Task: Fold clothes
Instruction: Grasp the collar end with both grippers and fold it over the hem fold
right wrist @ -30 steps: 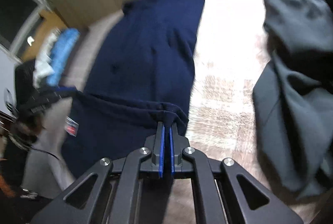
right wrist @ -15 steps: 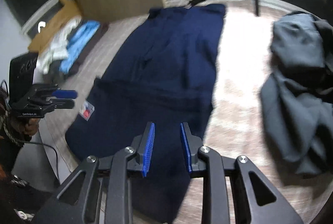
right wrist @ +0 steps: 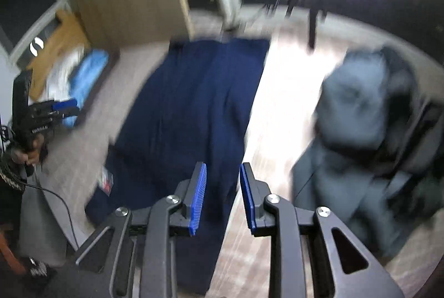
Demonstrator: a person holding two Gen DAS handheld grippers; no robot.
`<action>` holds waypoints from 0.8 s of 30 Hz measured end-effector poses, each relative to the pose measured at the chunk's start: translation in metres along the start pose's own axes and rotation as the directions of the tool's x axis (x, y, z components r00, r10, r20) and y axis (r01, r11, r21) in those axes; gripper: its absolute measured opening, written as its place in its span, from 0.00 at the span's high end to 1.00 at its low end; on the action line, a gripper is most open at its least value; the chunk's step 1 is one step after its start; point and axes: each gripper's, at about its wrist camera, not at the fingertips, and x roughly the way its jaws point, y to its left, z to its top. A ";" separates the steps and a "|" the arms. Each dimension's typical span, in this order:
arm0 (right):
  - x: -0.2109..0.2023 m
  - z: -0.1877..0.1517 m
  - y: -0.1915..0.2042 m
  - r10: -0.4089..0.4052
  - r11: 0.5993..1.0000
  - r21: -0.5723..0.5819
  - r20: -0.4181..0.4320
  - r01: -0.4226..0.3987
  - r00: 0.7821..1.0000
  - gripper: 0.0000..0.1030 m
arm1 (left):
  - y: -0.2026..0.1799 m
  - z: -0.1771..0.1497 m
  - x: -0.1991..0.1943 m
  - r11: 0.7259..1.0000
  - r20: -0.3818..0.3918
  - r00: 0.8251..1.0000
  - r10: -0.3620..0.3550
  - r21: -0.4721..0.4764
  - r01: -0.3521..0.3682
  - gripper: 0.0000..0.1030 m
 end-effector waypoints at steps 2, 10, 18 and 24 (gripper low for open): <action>-0.002 0.030 -0.008 -0.021 1.000 0.006 0.060 0.021 0.998 0.71 | 0.015 0.028 0.010 1.000 0.026 1.000 -0.008 -0.008 0.008 0.46; 0.089 0.096 -0.046 -0.032 0.991 0.129 0.072 0.023 0.997 0.63 | 0.008 0.098 0.130 0.999 -0.059 0.998 -0.038 -0.022 0.037 0.47; 0.195 0.140 -0.084 0.026 0.970 0.243 -0.005 -0.024 1.000 0.63 | 0.016 0.120 0.218 0.996 -0.133 0.990 -0.050 -0.076 0.040 0.47; 0.235 0.161 -0.095 0.099 0.961 0.262 -0.013 -0.092 0.995 0.63 | 0.013 0.126 0.235 0.996 -0.129 0.989 -0.066 -0.062 0.058 0.46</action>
